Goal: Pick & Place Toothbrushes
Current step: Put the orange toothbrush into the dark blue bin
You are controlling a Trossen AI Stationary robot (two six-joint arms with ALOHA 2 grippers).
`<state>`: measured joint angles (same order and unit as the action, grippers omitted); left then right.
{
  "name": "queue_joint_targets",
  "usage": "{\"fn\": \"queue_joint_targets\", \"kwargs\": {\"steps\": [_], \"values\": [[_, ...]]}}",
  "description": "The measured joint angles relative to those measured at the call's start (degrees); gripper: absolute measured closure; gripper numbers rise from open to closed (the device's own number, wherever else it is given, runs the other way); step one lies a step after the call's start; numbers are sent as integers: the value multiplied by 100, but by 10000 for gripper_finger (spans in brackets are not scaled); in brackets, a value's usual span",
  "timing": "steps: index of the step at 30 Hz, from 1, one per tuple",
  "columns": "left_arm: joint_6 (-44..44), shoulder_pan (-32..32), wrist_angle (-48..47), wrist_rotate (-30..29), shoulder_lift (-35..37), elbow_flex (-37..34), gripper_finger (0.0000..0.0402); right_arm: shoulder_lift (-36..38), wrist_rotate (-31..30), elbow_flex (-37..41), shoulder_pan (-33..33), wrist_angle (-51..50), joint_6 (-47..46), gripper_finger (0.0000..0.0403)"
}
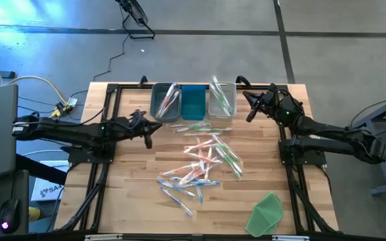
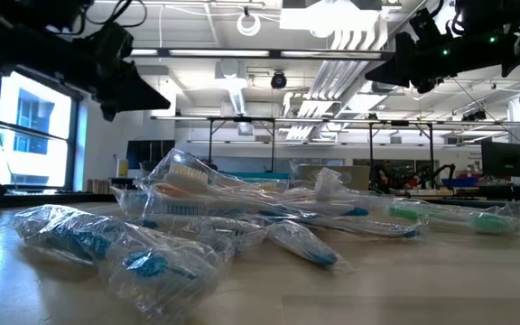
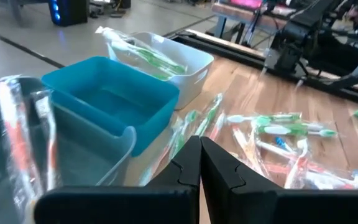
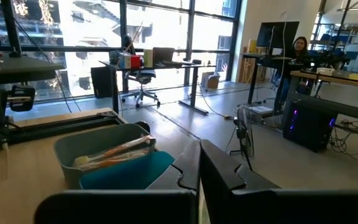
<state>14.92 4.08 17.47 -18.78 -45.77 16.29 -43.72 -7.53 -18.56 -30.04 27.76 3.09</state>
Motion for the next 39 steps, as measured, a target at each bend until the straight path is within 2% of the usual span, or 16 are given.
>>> {"fn": "queue_joint_targets", "kwargs": {"steps": [10, 20, 27, 39], "values": [[-631, 2, -38, 416, -1356, 1138, 401, 0, -2, 0, -52, -16, 24, 401], [-761, 2, -843, 600, -2170, 2277, 401, 0, 0, -1, -294, -138, 24, 401], [-910, 2, -848, 598, -2460, 2547, 401, 0, 0, -1, -350, -268, 36, 401], [-914, -64, -798, 580, -2530, 2581, 401, 0, -13, -1, -352, -325, 155, 401]]}}
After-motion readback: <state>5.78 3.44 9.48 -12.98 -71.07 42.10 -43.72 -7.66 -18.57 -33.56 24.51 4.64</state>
